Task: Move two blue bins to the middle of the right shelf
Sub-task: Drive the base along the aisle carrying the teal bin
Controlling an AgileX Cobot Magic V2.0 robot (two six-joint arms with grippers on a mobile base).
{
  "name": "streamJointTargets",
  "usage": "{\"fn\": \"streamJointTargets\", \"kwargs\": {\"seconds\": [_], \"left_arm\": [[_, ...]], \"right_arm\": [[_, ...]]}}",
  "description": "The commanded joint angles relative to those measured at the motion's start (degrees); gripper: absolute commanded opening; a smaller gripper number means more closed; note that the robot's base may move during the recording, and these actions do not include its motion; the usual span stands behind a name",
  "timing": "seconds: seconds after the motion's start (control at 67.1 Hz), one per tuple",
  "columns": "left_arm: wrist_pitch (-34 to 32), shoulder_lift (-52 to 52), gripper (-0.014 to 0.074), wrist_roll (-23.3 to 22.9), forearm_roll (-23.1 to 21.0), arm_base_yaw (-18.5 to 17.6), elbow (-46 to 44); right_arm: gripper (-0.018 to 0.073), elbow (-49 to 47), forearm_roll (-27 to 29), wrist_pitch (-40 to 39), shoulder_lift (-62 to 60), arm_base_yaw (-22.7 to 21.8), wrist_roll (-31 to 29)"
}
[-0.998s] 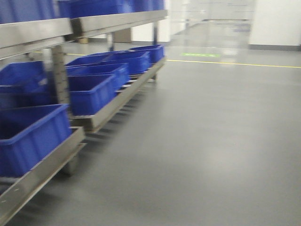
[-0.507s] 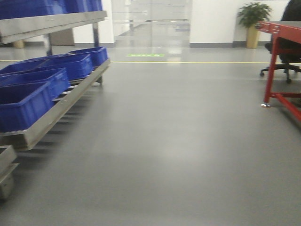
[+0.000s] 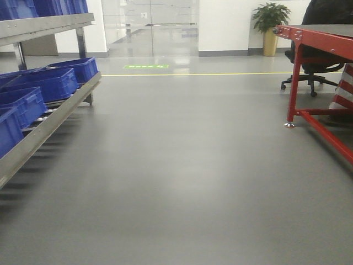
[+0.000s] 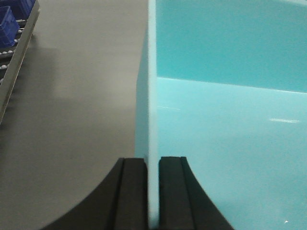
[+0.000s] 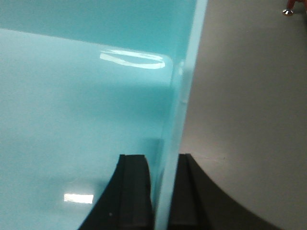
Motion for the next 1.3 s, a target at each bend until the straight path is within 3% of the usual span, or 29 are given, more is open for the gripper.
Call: {"fn": "streamJointTargets", "kwargs": {"seconds": [0.0,1.281], "left_arm": [[-4.9,-0.4,-0.0111,-0.1,-0.9,-0.5,-0.6],[-5.0,-0.4,-0.0111,-0.1,-0.8,-0.5,-0.6]], "right_arm": [[-0.0165,-0.4,1.5,-2.6,-0.3,0.4,-1.2],[-0.0165,-0.4,1.5,-2.6,-0.3,0.4,-1.2]]}}
